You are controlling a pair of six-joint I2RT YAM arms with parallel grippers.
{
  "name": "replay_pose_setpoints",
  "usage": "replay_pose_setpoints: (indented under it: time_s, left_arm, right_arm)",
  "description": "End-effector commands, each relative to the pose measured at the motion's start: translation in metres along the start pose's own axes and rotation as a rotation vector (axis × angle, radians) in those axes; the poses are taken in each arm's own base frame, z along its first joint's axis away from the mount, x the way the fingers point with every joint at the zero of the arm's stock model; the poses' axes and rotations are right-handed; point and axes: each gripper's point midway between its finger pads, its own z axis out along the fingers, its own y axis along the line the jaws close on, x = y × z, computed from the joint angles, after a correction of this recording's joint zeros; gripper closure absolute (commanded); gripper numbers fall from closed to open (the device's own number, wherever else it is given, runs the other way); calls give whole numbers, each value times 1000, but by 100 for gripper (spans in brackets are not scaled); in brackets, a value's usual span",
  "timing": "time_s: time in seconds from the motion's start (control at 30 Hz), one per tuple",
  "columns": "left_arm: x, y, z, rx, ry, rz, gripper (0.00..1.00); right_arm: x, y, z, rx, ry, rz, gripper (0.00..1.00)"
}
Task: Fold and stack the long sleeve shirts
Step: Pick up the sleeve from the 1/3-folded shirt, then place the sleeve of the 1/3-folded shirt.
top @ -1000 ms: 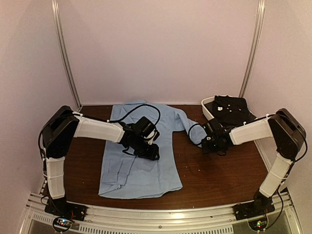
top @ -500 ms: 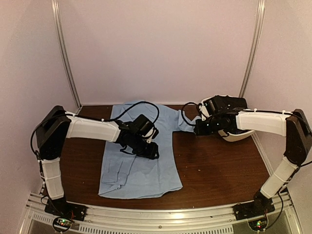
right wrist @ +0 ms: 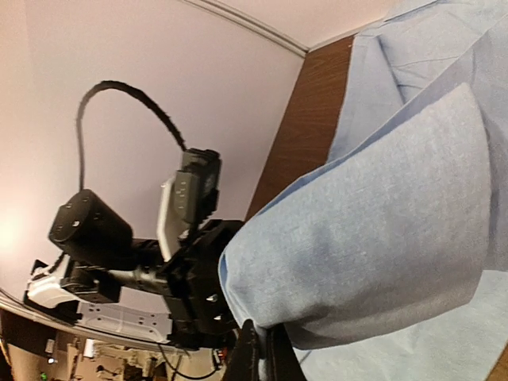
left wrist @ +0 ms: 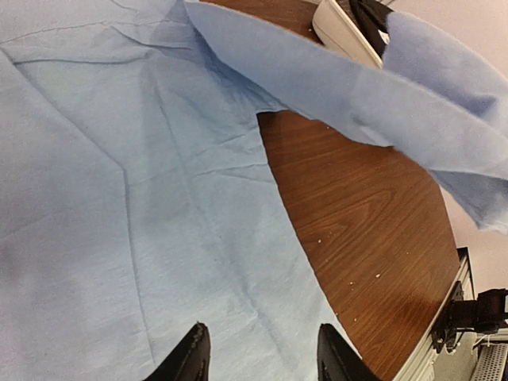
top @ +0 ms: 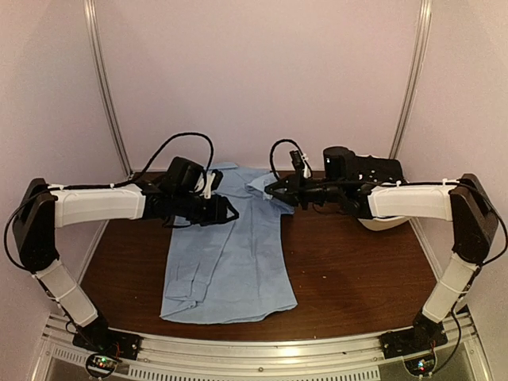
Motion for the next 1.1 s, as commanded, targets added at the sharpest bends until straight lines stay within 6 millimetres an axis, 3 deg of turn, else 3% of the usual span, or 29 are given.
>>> replay_pose_setpoints:
  time_s: [0.0,0.07,0.13,0.23,0.4,0.63,0.77,0.93,1.07]
  left_arm:
    - [-9,2,-16,55,-54,-35,52]
    - [-12,6,-23,55,-69,-45,51]
    - [-12,9,-25,50,-73,-49,51]
    - [-9,14,-25,38,-67,-56,50]
    - [-1,21,-23,16,-49,-67,50]
    - [10,29,-19,-3,-17,-69,50]
    - [29,37,-15,-14,34,-69,47]
    - [60,45,3,3,131,-74,46]
    - [74,47,18,-2,183,-83,47]
  right_arm:
    - [2,67,8,-388,-28,193,100]
    - [5,89,5,-555,-45,254,97]
    - [12,94,9,-654,-23,328,88]
    - [29,83,25,-685,45,387,80]
    - [47,49,42,-473,74,315,67]
    - [52,13,47,-148,72,103,63]
    - [37,-4,34,96,20,-62,63]
    - [-1,-8,-7,377,-114,-303,62]
    - [-18,-11,-37,522,-165,-413,61]
